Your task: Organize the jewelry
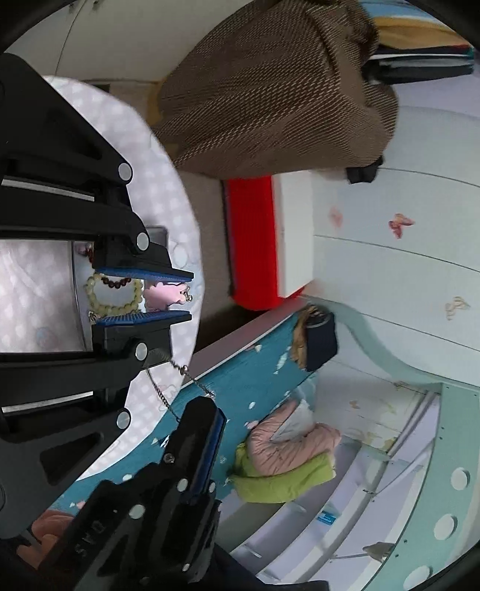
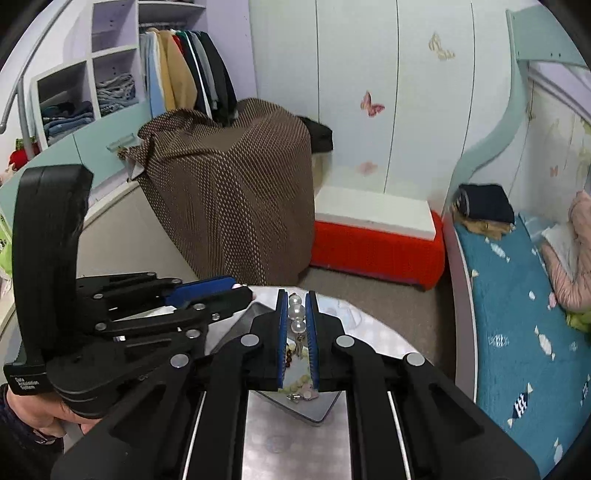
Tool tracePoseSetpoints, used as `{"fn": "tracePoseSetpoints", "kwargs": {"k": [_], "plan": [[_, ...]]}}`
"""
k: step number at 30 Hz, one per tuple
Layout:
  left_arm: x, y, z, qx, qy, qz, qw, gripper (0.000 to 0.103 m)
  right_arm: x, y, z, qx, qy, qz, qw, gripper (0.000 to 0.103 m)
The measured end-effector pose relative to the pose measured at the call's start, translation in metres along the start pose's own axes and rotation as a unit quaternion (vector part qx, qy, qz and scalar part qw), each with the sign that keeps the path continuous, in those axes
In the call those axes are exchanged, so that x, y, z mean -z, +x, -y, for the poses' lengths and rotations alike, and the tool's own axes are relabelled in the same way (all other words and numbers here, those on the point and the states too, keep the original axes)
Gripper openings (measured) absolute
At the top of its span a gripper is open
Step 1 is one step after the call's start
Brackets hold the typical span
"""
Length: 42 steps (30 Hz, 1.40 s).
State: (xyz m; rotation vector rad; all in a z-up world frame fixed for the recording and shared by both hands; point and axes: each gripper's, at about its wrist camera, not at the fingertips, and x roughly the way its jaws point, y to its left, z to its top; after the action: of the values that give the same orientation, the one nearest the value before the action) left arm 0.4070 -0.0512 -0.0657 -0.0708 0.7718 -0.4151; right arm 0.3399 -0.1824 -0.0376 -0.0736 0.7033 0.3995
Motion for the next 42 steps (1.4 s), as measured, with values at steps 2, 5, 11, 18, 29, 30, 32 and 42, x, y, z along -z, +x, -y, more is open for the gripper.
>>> {"fn": "tracePoseSetpoints", "kwargs": {"k": [2,5,11,18,29,30,32,42], "plan": [[0.001,0.015,-0.003,-0.001,-0.003,-0.013,0.9999,0.016,0.003,0.008,0.003,-0.001,0.007,-0.010,1.000,0.008],[0.004,0.033,-0.007,-0.001,-0.005,-0.032,0.9995,0.016,0.008,0.020,0.009,-0.001,0.018,-0.028,0.999,0.008],[0.012,0.056,-0.010,0.000,-0.008,-0.058,0.9983,0.016,0.019,0.039,0.018,-0.001,0.036,-0.056,0.998,0.008],[0.018,0.058,-0.014,-0.011,-0.014,-0.064,0.9978,0.052,0.024,0.044,0.022,0.006,0.048,-0.069,0.996,0.010],[0.024,-0.005,-0.027,-0.074,-0.031,0.004,0.9967,0.095,0.021,0.019,0.037,0.003,0.115,-0.029,0.993,0.095],[0.025,-0.012,-0.026,-0.083,-0.027,0.011,0.9961,0.095,0.021,0.016,0.037,0.003,0.122,-0.030,0.992,0.095],[0.028,-0.028,-0.022,-0.101,-0.022,0.026,0.9943,0.095,0.022,0.008,0.034,0.008,0.127,-0.023,0.992,0.095],[0.063,-0.120,-0.004,-0.164,-0.002,0.102,0.9812,0.096,0.030,-0.051,0.002,0.018,0.125,0.034,0.991,0.095]]}}
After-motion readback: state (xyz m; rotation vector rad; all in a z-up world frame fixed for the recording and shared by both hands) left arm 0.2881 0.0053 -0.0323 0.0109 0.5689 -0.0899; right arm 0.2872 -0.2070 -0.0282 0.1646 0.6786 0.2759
